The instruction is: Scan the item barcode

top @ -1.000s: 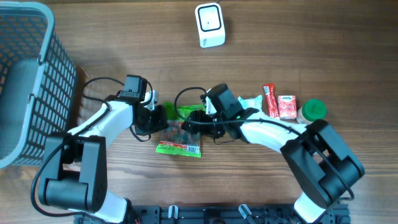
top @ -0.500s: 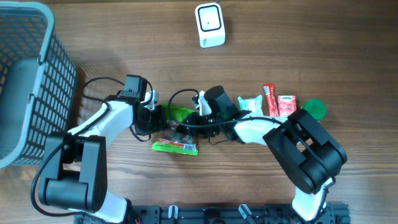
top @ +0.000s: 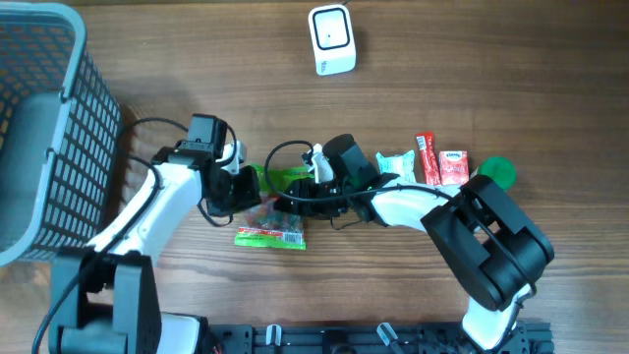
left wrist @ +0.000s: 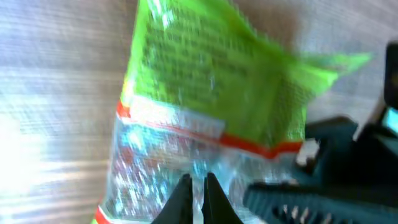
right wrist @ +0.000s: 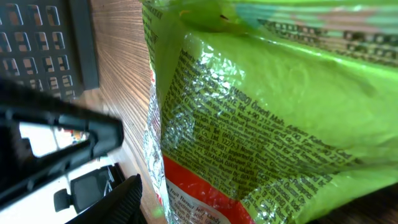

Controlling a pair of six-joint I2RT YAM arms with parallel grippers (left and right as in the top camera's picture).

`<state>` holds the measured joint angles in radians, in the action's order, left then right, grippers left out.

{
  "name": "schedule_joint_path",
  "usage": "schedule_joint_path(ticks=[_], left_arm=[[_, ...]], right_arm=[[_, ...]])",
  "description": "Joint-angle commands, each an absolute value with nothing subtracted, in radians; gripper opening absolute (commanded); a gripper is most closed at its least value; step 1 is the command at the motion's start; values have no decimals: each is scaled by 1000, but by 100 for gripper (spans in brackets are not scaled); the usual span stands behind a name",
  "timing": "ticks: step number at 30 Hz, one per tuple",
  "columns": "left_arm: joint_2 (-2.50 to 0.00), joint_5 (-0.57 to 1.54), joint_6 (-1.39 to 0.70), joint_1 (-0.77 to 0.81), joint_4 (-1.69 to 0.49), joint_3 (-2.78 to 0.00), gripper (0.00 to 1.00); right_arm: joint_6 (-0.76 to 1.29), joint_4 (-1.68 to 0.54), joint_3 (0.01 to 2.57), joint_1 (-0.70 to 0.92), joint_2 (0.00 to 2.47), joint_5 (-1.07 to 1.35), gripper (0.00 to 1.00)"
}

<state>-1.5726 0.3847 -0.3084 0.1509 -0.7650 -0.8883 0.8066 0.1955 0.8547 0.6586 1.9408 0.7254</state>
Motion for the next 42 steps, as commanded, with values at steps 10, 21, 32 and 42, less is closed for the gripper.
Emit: schedule_joint_path(ticks=[10, 21, 32, 42], left_arm=[[-1600, 377, -299, 199, -795, -849, 4], [-1600, 342, -299, 199, -771, -789, 4], [-1580, 339, -291, 199, -694, -801, 4], [-1591, 300, -292, 199, -643, -800, 4]], right_arm=[[788, 192, 836, 662, 1961, 545, 73], [789, 199, 836, 660, 1961, 537, 10], [785, -65, 836, 596, 1876, 686, 27], [732, -60, 836, 593, 1849, 445, 85]])
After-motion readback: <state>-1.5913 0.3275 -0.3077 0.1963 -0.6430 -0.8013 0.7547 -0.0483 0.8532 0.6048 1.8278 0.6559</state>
